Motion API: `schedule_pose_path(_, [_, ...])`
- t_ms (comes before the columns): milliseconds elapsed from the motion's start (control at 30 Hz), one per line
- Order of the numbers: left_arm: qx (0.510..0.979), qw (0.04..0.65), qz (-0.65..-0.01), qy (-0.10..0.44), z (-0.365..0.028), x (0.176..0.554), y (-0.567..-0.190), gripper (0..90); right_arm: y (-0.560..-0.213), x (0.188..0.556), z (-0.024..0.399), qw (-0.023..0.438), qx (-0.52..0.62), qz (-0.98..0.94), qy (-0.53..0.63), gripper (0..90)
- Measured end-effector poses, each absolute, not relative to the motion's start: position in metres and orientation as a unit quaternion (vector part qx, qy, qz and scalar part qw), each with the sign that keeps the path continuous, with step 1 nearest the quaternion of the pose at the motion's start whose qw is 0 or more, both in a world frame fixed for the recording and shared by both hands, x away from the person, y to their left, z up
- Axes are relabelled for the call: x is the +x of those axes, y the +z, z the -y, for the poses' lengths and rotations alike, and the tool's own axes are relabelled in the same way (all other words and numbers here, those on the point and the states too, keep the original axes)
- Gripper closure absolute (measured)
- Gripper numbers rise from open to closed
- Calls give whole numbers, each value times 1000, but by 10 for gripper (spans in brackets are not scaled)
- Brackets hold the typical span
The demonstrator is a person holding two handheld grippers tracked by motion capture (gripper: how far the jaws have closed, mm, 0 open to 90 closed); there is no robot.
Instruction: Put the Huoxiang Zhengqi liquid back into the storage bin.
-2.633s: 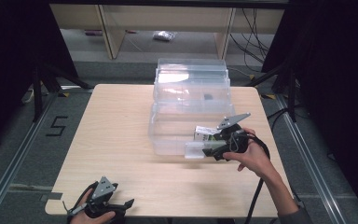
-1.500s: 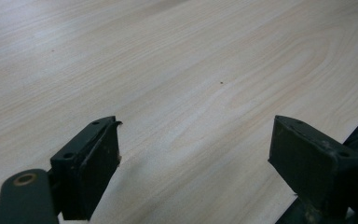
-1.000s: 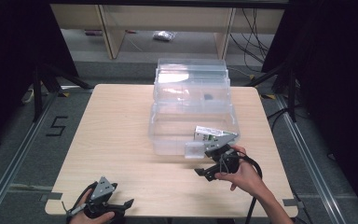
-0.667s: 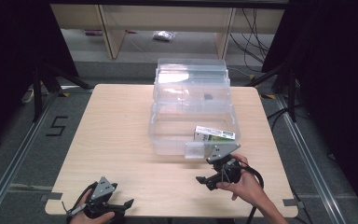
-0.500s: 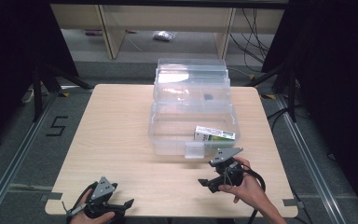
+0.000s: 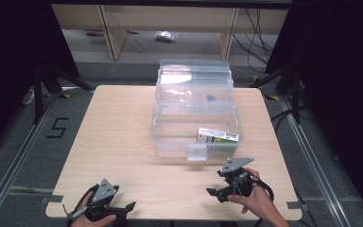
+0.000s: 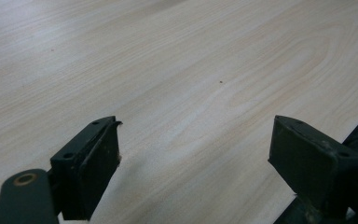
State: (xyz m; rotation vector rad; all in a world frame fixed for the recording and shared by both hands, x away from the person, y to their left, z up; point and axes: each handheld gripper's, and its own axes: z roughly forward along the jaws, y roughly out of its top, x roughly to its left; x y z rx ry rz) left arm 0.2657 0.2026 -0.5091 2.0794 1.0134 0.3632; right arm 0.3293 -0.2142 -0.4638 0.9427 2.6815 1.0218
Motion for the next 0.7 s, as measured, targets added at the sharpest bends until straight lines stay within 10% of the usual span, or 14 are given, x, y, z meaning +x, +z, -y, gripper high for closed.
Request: schedule_pose_path(700, [819, 387, -398, 144, -202, 265, -508, 155, -482, 307, 233, 50, 333, -880, 335, 215])
